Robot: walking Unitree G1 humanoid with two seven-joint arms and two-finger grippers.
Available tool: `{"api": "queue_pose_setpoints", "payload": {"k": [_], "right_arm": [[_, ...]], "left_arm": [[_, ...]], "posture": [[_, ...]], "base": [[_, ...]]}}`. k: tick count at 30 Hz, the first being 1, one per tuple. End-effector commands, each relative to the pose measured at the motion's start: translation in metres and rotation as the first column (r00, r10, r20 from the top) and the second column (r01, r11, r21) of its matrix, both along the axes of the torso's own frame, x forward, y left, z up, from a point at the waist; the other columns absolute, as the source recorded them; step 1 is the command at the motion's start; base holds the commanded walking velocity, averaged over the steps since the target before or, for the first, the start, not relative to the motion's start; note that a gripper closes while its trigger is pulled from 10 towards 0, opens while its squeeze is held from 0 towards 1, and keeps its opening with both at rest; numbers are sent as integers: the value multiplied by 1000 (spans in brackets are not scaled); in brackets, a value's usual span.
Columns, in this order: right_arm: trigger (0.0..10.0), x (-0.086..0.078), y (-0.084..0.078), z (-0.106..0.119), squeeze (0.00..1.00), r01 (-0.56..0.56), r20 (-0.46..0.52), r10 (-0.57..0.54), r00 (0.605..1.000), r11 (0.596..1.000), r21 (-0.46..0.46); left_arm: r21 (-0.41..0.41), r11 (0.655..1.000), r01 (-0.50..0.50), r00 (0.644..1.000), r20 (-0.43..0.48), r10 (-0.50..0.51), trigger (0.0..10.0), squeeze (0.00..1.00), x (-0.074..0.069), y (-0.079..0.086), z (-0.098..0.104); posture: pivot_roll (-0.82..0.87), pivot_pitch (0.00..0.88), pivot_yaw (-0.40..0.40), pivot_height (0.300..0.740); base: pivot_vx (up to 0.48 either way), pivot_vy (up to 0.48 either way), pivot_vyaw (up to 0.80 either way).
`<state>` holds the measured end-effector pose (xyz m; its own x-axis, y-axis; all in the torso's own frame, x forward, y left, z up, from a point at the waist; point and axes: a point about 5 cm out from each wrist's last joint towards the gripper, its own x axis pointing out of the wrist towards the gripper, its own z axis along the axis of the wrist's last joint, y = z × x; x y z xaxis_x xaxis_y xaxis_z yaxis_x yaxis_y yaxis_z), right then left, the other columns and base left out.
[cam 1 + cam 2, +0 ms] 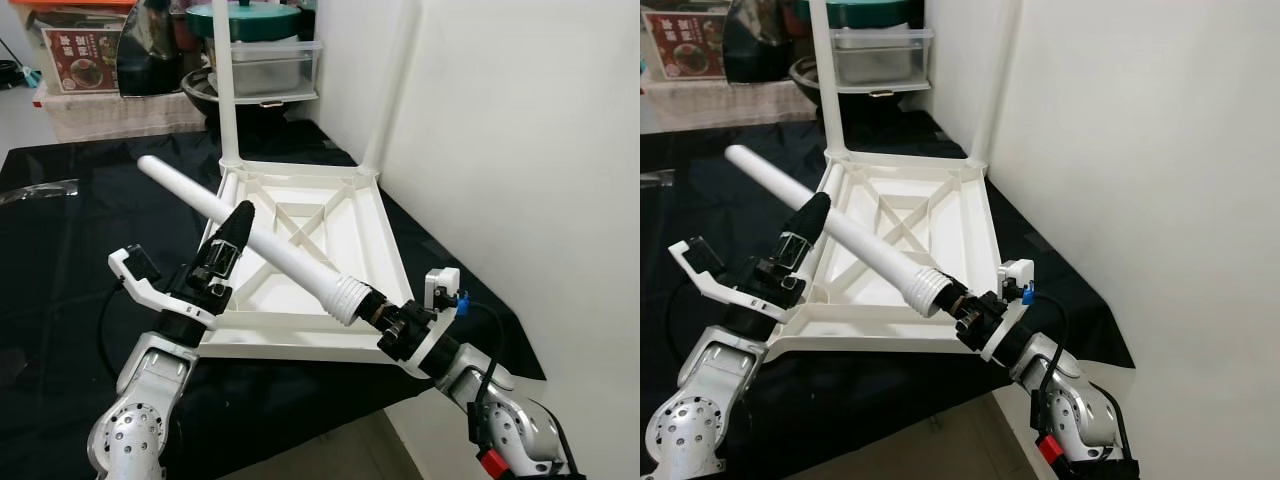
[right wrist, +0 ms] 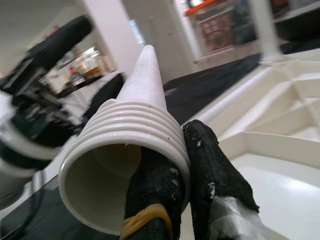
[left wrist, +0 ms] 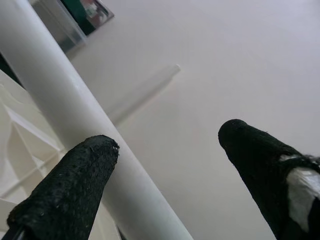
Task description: Building children table
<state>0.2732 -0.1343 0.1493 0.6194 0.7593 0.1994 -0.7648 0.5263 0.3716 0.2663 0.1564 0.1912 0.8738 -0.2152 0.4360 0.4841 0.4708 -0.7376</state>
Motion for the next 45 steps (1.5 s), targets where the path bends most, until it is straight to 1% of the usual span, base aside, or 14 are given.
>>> {"api": "queue_pose_setpoints", "payload": {"k": [1, 6, 7, 11, 18, 20, 22, 27, 32, 37, 38, 40, 41, 45], "right_arm": [[0, -4, 0, -1, 0, -34, -11, 34, 999, 999, 18], [0, 1, -6, -1, 0, 17, -20, -16, 1000, 999, 38], [0, 4, -8, 1, 0, 36, -22, -35, 999, 997, 66], [0, 2, -8, 5, 0, 4, -22, -2, 1000, 995, 96], [0, 8, -13, 4, 0, 76, -29, -74, 997, 993, 93], [0, -3, -7, 8, 0, -36, -19, 39, 999, 993, 115], [0, -6, -6, 8, 0, -69, -16, 72, 997, 990, 120], [0, -8, -6, 8, 0, -83, -17, 86, 996, 986, 144], [0, -16, -5, 9, 0, -168, -9, 172, 985, 971, 170], [0, -22, -4, 4, 0, -221, -21, 227, 974, 965, 143], [0, -24, -4, 0, 0, -240, -31, 246, 969, 963, 124], [0, -24, -4, 0, 0, -240, -31, 246, 969, 963, 124], [0, -27, -5, -4, 0, -258, -41, 263, 964, 961, 103], [0, -30, -5, -14, 0, -282, -71, 284, 956, 959, 33]], "left_arm": [[-9, 1000, 30, 1000, 8, -30, 10000, 0, 0, -3, 1], [-22, 998, 51, 999, -14, -52, 10000, 0, -2, 1, -2], [-28, 998, 63, 998, -16, -63, 10000, 0, -3, 1, -2], [-32, 997, 77, 997, -24, -78, 10000, 0, -4, 0, -2], [-32, 996, 86, 996, -28, -87, 10000, 0, -4, 1, -1], [-31, 996, 83, 996, -36, -85, 10000, 0, -3, 3, -2], [-31, 996, 83, 996, -38, -85, 10000, 0, -3, 3, -3], [-29, 996, 85, 995, -42, -86, 10000, 0, -3, 3, -4], [-25, 996, 85, 995, -52, -86, 10000, 0, -2, 3, -5], [-14, 998, 59, 996, -64, -60, 10000, 0, -1, 6, -6], [-12, 999, 40, 997, -64, -41, 7686, 0, 0, 8, -5], [-12, 999, 40, 997, -64, -41, 7686, 0, 0, 8, -5], [-15, 1000, 22, 998, -60, -23, 0, 0, 0, 10, -5], [-32, 999, -4, 999, -45, 3, 0, 0, 0, 15, -2]], "posture": [[17, 0, -94, 740], [11, 0, -90, 740], [15, 0, -90, 740], [15, 0, -90, 740], [16, 0, -92, 740], [17, 0, -93, 740], [17, 0, -94, 740], [16, 0, -92, 740], [16, 0, -94, 740], [16, 0, -94, 740], [21, 0, -97, 740], [21, 0, -97, 740], [24, 0, -99, 740], [27, 0, -101, 740]], "base": [[0, 0, 0], [0, 0, 0], [0, 0, 0], [0, 0, 0], [0, 0, 0], [0, 0, 0], [0, 0, 0], [0, 0, 0], [0, 0, 0], [0, 0, 0], [0, 0, 0], [0, 0, 0], [0, 0, 0], [0, 0, 0]]}}
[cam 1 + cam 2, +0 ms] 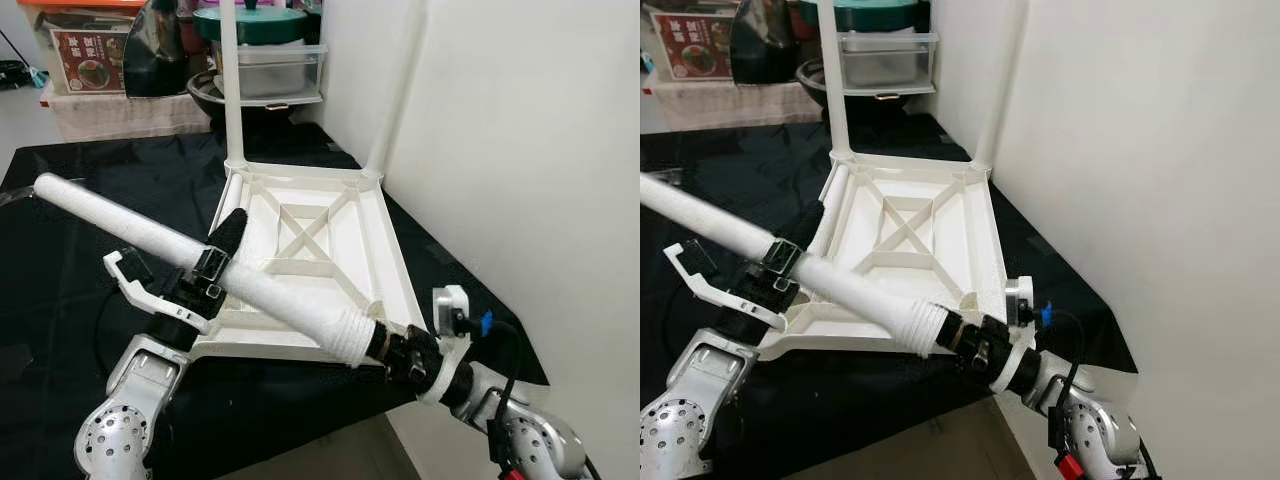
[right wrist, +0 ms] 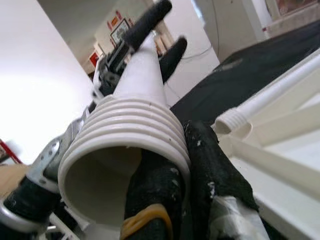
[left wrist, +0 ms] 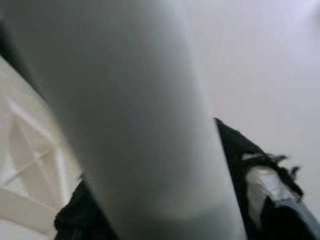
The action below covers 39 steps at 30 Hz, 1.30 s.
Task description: Building children table
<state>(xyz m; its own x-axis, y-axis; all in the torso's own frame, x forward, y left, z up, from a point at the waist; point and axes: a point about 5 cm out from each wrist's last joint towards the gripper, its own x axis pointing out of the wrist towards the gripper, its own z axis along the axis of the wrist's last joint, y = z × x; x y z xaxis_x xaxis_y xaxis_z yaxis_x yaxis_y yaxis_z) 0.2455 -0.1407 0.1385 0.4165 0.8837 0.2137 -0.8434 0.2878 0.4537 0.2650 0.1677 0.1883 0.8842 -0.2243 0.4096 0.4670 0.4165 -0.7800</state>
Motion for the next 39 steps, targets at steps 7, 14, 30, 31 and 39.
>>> {"api": "queue_pose_setpoints", "payload": {"k": [7, 14, 30, 31, 39], "right_arm": [[0, 0, 0, -2, 0, -8, 2, 8, 1000, 999, -41], [10000, 24, -3, -5, 0, 170, 3, -171, 985, 977, -131], [10000, 20, -35, 0, 1000, 33, 8, -32, 999, 979, -202], [10000, 20, -35, 0, 1000, 33, 8, -32, 999, 979, -202], [10000, 43, -76, -9, 1000, 221, 195, -128, 972, 771, -598]], "left_arm": [[12, 998, -57, 998, 2, 57, 0, 0, 1, 6, 2], [2, 999, -50, 999, 14, 50, 0, 0, 2, 5, 10], [-18, 992, -123, 991, 48, 123, 5216, 0, 10, 27, 29], [-18, 992, -123, 991, 48, 123, 5216, 0, 10, 27, 29], [173, 982, -82, 992, 107, 64, 10000, 0, 8, 29, 40]], "posture": [[27, 0, -101, 740], [31, 0, -104, 740], [44, 0, -120, 740], [44, 0, -120, 740], [43, 0, -114, 740]], "base": [[0, 0, 0], [0, 0, 0], [0, 0, 0], [0, 0, 0], [0, 0, 0]]}}
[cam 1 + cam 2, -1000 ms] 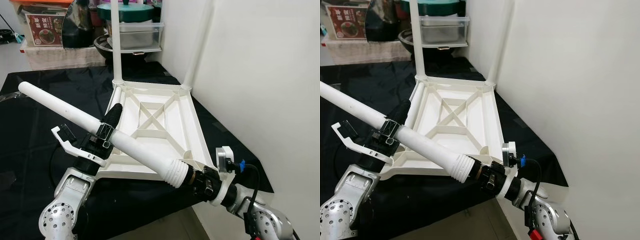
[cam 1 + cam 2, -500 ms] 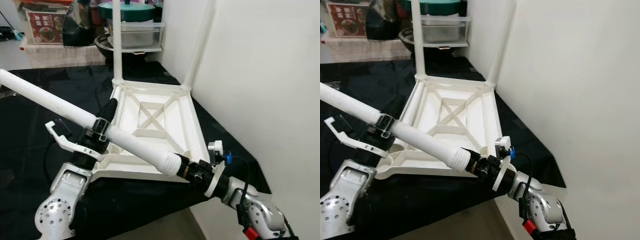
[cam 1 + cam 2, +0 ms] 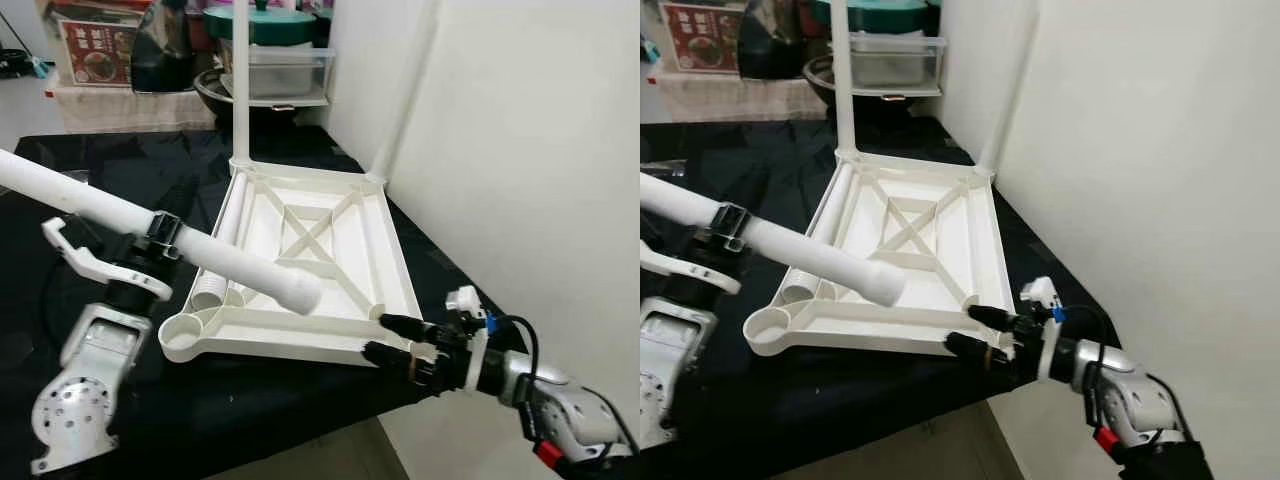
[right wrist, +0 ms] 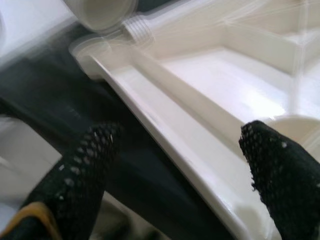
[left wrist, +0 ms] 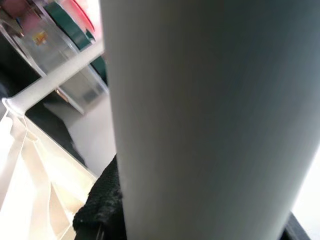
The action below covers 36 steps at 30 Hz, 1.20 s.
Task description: Building children table
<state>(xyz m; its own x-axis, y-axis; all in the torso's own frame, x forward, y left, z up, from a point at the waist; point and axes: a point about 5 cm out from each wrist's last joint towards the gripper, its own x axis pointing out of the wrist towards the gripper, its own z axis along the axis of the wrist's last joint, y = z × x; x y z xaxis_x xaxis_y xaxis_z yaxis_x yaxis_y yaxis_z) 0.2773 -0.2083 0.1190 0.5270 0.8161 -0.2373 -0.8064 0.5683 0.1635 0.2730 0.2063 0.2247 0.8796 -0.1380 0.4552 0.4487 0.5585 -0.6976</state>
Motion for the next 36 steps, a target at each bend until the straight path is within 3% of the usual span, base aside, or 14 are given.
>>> {"api": "queue_pose_setpoints", "payload": {"k": [1, 2, 3, 4, 5, 6, 11, 16, 18, 25, 36], "right_arm": [[10000, 11, -8, 10, 1000, 48, 97, -36, 995, 992, -119], [10000, 21, -5, 30, 1000, 56, 173, -36, 984, 992, -113], [10000, 21, -5, 30, 1000, 56, 173, -36, 984, 992, -113], [10000, 27, 1, 51, 835, 33, 244, -4, 970, 993, -117], [10000, 30, 9, 68, 0, -7, 296, 39, 955, 994, -111], [10000, 30, 9, 68, 0, -7, 296, 39, 955, 994, -111], [10000, 28, 53, 113, 0, -228, 416, 234, 879, 972, -63], [10000, 23, 66, 119, 0, -316, 402, 299, 865, 948, -23], [10000, 19, 72, 114, 0, -394, 343, 369, 864, 919, 6], [10000, 22, 80, 97, 0, -400, 251, 384, 888, 916, 13], [10000, 28, 114, 84, 0, -392, 184, 377, 908, 918, 53]], "left_arm": [[82, 994, 71, 997, 16, -72, 10000, 0, 0, -10, 4], [170, 977, 126, 991, 13, -130, 10000, 0, 2, -19, 4], [170, 977, 126, 991, 13, -130, 10000, 0, 2, -19, 4], [261, 949, 179, 982, 4, -186, 10000, 0, 4, -30, 4], [329, 918, 220, 973, -5, -231, 10000, 0, 6, -38, 4], [329, 918, 220, 973, -5, -231, 10000, 0, 6, -38, 4], [502, 806, 313, 935, -17, -353, 10000, 0, 17, -55, 8], [547, 772, 322, 924, -5, -382, 10000, 0, 21, -58, 12], [574, 745, 338, 907, 13, -421, 10000, 0, 22, -63, 17], [576, 710, 404, 853, 43, -521, 10000, 0, 16, -76, 24], [558, 678, 478, 790, 66, -610, 10000, 0, 21, -96, 27]], "posture": [[43, 0, -114, 740], [43, 0, -113, 740], [43, 0, -113, 740], [42, 0, -111, 740], [42, 0, -108, 740], [42, 0, -108, 740], [40, 0, -100, 740], [40, 0, -100, 740], [38, 0, -105, 740], [33, 0, -106, 740], [38, 0, -109, 740]], "base": [[0, 0, 0], [0, 0, 0], [0, 0, 0], [0, 0, 0], [0, 0, 0], [0, 0, 0], [0, 0, 0], [0, 0, 0], [0, 0, 0], [0, 0, 0], [0, 0, 0]]}}
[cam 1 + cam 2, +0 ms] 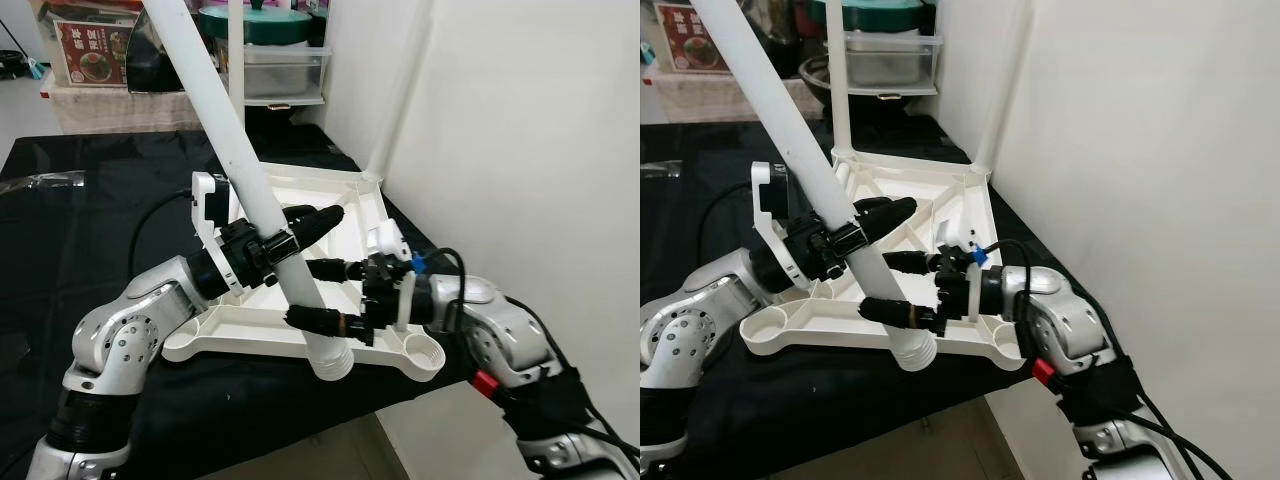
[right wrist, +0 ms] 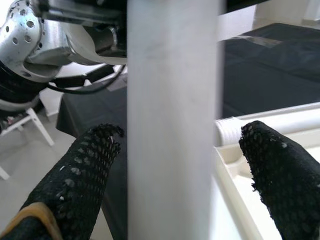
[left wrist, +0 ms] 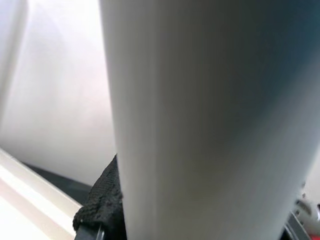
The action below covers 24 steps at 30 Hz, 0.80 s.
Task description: Building children table
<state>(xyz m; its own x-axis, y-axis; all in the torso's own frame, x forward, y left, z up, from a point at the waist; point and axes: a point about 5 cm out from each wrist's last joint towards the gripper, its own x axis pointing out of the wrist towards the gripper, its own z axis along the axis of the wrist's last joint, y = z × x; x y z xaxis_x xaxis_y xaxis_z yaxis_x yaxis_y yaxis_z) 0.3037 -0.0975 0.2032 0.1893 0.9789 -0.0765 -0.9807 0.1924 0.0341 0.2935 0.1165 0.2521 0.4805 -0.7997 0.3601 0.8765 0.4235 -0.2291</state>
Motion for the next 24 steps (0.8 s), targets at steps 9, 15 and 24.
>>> {"api": "queue_pose_setpoints", "payload": {"k": [9, 15, 24], "right_arm": [[0, -1, 26, -11, 0, 6, -76, -8, 997, 1000, -26], [0, -2, 31, -17, 0, 42, -126, -46, 991, 998, -36], [0, -6, 36, -27, 0, 74, -172, -81, 982, 996, -47]], "left_arm": [[-14, 995, 94, 995, -26, -94, 10000, 0, 0, -22, -3], [6, 994, 109, 994, -31, -108, 10000, 0, 0, -29, -9], [-20, 996, 87, 996, -28, -87, 10000, 0, 5, -30, -5]], "posture": [[42, 0, -108, 740], [35, 0, -103, 740], [33, 0, -102, 740]], "base": [[0, 0, 0], [0, 0, 0], [0, 0, 0]]}}
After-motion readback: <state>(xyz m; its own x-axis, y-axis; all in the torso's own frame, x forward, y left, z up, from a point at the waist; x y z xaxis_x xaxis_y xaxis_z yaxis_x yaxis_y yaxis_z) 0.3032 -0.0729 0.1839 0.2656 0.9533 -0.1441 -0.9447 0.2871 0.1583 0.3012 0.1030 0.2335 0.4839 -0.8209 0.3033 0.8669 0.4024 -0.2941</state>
